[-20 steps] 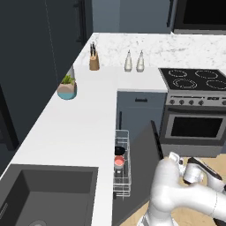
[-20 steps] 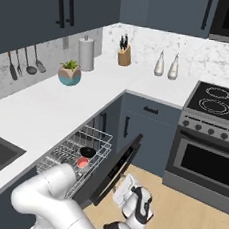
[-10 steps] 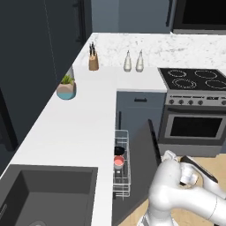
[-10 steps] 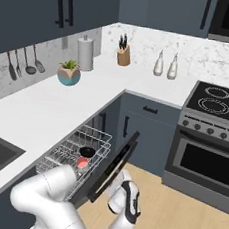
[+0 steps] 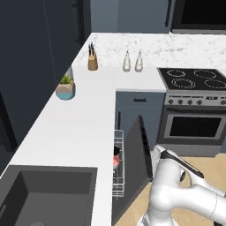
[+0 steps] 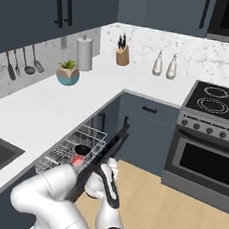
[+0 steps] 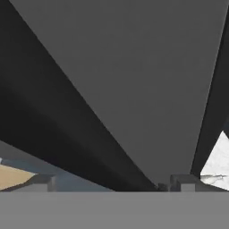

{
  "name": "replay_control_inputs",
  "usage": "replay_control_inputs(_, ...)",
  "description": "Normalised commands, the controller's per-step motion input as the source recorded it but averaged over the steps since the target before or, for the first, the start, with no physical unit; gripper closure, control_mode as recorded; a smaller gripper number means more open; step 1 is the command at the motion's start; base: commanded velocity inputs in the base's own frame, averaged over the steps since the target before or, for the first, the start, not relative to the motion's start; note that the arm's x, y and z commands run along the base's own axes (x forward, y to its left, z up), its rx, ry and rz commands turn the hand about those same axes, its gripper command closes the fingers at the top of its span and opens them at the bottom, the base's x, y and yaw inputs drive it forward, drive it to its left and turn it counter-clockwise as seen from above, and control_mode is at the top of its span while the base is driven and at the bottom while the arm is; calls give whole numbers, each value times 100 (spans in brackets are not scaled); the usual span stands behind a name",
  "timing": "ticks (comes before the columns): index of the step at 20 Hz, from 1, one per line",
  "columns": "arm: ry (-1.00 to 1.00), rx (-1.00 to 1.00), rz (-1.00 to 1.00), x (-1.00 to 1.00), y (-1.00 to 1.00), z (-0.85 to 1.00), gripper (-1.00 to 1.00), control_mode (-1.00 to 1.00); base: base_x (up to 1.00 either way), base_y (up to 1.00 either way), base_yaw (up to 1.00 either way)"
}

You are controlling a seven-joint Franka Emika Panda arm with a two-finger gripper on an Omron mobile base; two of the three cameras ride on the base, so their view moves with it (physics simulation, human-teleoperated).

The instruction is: Pick up the cup and bowl from the counter, place them in the dishwasher, and close the dishwasher door.

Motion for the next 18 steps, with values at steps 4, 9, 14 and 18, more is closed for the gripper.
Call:
replay_control_inputs(4, -16, 19, 35, 29, 79, 3, -100, -100, 0, 0, 0)
replay_control_inputs(9, -21, 39, 72, 20, 21, 0, -100, -100, 0, 0, 0)
replay_control_inputs(14, -22, 41, 86, 4, 0, 0, -100, -100, 0, 0, 0)
replay_control_inputs(18, -22, 42, 87, 5, 0, -3, -100, -100, 0, 0, 0)
